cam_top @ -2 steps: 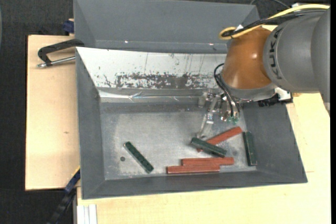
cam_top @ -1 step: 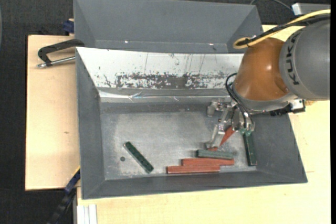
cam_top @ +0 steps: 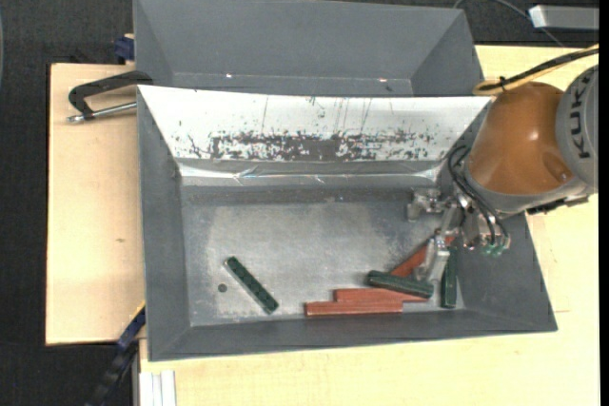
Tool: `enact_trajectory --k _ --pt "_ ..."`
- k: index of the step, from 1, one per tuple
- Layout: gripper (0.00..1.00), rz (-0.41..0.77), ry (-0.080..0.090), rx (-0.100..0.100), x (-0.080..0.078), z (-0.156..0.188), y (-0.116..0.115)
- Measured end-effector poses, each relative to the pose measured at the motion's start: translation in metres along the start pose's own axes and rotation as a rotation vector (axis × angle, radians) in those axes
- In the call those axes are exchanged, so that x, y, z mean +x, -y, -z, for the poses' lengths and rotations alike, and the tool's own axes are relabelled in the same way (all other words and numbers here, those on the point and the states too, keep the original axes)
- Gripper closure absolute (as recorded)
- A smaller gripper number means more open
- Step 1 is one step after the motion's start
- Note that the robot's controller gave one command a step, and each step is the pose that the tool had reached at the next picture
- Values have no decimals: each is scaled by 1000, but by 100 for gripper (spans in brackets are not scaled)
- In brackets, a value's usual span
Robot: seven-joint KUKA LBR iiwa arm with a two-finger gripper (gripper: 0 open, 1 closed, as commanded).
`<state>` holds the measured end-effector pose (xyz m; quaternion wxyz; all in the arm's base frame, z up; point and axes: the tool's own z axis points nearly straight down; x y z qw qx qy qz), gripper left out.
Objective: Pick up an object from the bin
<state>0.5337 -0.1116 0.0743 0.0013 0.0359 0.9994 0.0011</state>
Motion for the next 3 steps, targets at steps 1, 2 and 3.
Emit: enact_trajectory --k 1,2,3 --pt "100 15 -1 1 11 4 10" --pt "100 13 -2 1 15 5 -3" --pt "100 -35 7 2 -22 142 -14"
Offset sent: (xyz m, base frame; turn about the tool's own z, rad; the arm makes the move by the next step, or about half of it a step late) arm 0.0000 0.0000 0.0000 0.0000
